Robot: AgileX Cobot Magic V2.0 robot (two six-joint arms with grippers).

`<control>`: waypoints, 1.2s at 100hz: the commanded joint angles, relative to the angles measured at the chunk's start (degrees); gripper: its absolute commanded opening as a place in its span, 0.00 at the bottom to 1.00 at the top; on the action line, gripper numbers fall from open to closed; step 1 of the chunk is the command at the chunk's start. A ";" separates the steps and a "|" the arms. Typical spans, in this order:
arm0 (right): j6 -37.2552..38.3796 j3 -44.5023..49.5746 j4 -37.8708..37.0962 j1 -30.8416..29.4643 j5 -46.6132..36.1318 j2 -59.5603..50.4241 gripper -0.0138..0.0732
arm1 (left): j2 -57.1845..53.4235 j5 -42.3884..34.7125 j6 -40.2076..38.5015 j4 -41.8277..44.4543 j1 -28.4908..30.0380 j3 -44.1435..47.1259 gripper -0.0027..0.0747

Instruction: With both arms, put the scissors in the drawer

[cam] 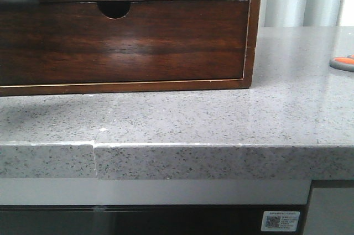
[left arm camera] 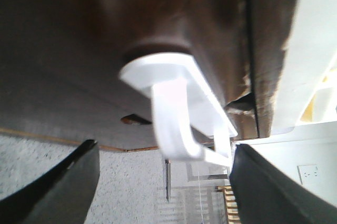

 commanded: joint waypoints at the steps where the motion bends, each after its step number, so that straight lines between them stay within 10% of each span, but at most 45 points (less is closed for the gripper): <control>1: -0.17 -1.99 -0.53 -0.21 -4.82 0.77 0.74 | 0.10 2.94 0.98 -5.62 0.09 -3.02 0.67; 120: -0.17 -1.99 -0.53 -0.21 -4.82 0.77 0.74 | 3.84 9.71 1.21 -5.62 0.09 -5.22 0.11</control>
